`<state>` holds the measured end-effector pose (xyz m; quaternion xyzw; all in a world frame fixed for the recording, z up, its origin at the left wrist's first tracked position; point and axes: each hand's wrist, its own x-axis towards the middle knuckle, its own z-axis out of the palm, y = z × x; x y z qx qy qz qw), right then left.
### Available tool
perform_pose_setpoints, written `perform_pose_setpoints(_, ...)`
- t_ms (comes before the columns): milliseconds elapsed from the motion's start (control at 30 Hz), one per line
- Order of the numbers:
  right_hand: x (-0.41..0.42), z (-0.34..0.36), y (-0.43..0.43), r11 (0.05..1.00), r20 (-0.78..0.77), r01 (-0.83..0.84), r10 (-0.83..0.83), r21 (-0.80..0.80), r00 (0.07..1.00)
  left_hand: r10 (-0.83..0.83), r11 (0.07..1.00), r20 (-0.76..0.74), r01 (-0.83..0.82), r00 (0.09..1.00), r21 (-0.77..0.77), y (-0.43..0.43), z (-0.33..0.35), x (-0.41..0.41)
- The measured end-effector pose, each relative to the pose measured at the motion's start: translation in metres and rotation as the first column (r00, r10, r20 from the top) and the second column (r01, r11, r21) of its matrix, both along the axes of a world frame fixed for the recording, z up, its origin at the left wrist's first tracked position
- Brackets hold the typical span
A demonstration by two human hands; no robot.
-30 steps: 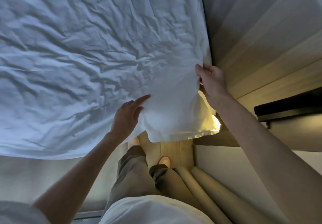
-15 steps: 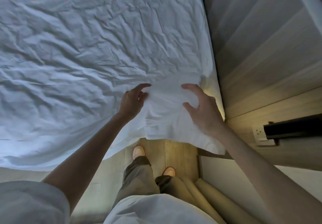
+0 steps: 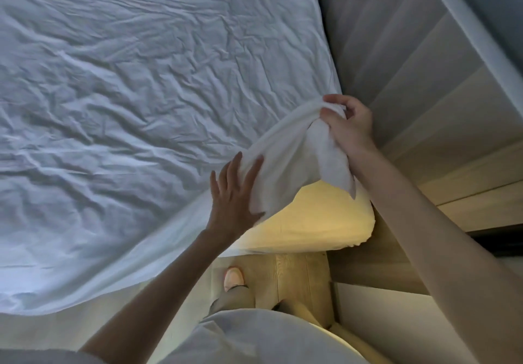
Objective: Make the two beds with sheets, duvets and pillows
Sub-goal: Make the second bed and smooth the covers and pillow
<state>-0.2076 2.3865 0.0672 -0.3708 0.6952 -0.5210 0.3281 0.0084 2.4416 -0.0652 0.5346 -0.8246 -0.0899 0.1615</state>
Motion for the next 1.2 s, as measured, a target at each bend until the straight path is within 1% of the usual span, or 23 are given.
perform_pose_setpoints(33, 0.001, 0.003, -0.002, 1.0, 0.027, 0.01, -0.01, -0.014, 1.0, 0.037, 0.999, -0.011, -0.037, 0.999, -0.014, -0.005, -0.004, 0.007)
perform_pose_setpoints(67, 0.002, 0.004, -0.003, 1.0, 0.047, 0.014, -0.014, -0.017, 0.999, 0.064, 0.998, -0.055, -0.066, 0.996, -0.021, -0.011, -0.006, 0.016)
perform_pose_setpoints(133, -0.001, 0.001, -0.005, 1.0, 0.039, -0.002, 0.002, -0.009, 0.999, 0.091, 0.995, -0.14, -0.095, 0.986, -0.018, -0.022, -0.004, 0.035)
perform_pose_setpoints(167, -0.003, -0.003, -0.006, 1.0, -0.01, -0.019, 0.019, -0.009, 1.0, 0.088, 0.996, -0.163, -0.091, 0.983, -0.008, -0.028, -0.002, 0.043)
perform_pose_setpoints(200, -0.006, -0.009, -0.008, 0.999, -0.104, -0.039, 0.037, -0.014, 0.994, 0.076, 0.997, -0.176, -0.076, 0.981, 0.009, -0.035, 0.002, 0.049)
perform_pose_setpoints(233, -0.007, -0.014, -0.01, 0.997, -0.226, -0.068, 0.061, -0.023, 0.972, 0.058, 0.998, -0.18, -0.056, 0.982, 0.018, -0.042, 0.006, 0.053)
perform_pose_setpoints(267, -0.008, -0.02, -0.011, 0.994, -0.363, -0.111, 0.094, -0.027, 0.927, 0.03, 1.0, -0.177, -0.028, 0.984, 0.011, -0.048, 0.008, 0.055)
perform_pose_setpoints(300, -0.006, -0.025, -0.01, 0.986, -0.516, -0.165, 0.13, -0.023, 0.847, -0.002, 1.0, -0.172, 0.003, 0.985, 0.002, -0.053, 0.01, 0.054)
perform_pose_setpoints(333, -0.004, -0.03, -0.009, 0.975, -0.666, -0.221, 0.156, -0.013, 0.729, -0.023, 1.0, -0.169, 0.022, 0.985, -0.002, -0.058, 0.011, 0.052)
perform_pose_setpoints(367, -0.001, -0.033, -0.007, 0.963, -0.797, -0.271, 0.17, 0.008, 0.58, -0.026, 1.0, -0.169, 0.026, 0.985, -0.002, -0.062, 0.014, 0.05)
perform_pose_setpoints(400, 0.005, -0.035, -0.004, 0.951, -0.888, -0.307, 0.17, 0.034, 0.427, -0.016, 1.0, -0.167, 0.018, 0.986, 0.009, -0.067, 0.018, 0.047)
perform_pose_setpoints(467, 0.015, -0.043, 0.002, 0.915, -0.965, -0.377, 0.213, 0.144, 0.151, -0.006, 0.999, -0.157, 0.013, 0.988, 0.039, -0.08, 0.027, 0.039)
perform_pose_setpoints(500, 0.019, -0.048, 0.004, 0.89, -0.962, -0.393, 0.269, 0.232, 0.04, -0.026, 0.998, -0.15, 0.033, 0.988, 0.048, -0.087, 0.032, 0.034)
perform_pose_setpoints(533, 0.022, -0.055, 0.004, 0.867, -0.946, -0.389, 0.323, 0.311, -0.035, -0.061, 0.996, -0.14, 0.069, 0.988, 0.052, -0.093, 0.038, 0.028)
perform_pose_setpoints(567, 0.024, -0.06, 0.003, 0.856, -0.931, -0.375, 0.358, 0.356, -0.068, -0.103, 0.993, -0.128, 0.11, 0.986, 0.051, -0.099, 0.044, 0.022)
perform_pose_setpoints(600, 0.023, -0.065, 0.0, 0.858, -0.93, -0.37, 0.365, 0.357, -0.05, -0.143, 0.988, -0.116, 0.149, 0.983, 0.044, -0.103, 0.05, 0.016)
perform_pose_setpoints(700, 0.007, -0.065, -0.022, 0.885, -0.958, -0.42, 0.269, 0.202, 0.105, -0.209, 0.977, -0.101, 0.211, 0.973, 0.014, -0.115, 0.063, -0.001)
perform_pose_setpoints(733, 0.0, -0.059, -0.031, 0.889, -0.961, -0.422, 0.248, 0.177, 0.12, -0.204, 0.979, -0.113, 0.206, 0.973, 0.007, -0.119, 0.065, -0.005)
perform_pose_setpoints(833, -0.012, -0.043, -0.054, 0.864, -0.919, -0.421, 0.365, 0.276, 0.146, -0.152, 0.988, -0.154, 0.151, 0.976, -0.017, -0.136, 0.065, -0.015)
perform_pose_setpoints(933, -0.02, -0.038, -0.078, 0.856, -0.892, -0.382, 0.428, 0.349, 0.143, -0.061, 0.995, -0.065, 0.056, 0.996, -0.08, -0.152, 0.053, -0.021)
perform_pose_setpoints(1033, -0.032, -0.037, -0.105, 0.869, -0.893, -0.355, 0.42, 0.345, 0.162, 0.049, 0.981, -0.015, -0.051, 0.999, -0.186, -0.151, 0.037, -0.012)
perform_pose_setpoints(1100, -0.042, -0.037, -0.124, 0.883, -0.894, -0.364, 0.391, 0.297, 0.218, 0.132, 0.973, 0.062, -0.118, 0.989, -0.197, -0.147, 0.022, 0.004)
perform_pose_setpoints(1200, -0.054, -0.037, -0.151, 0.884, -0.866, -0.391, 0.389, 0.255, 0.314, 0.287, 0.947, 0.069, -0.273, 0.955, -0.169, -0.152, 0.01, 0.021)
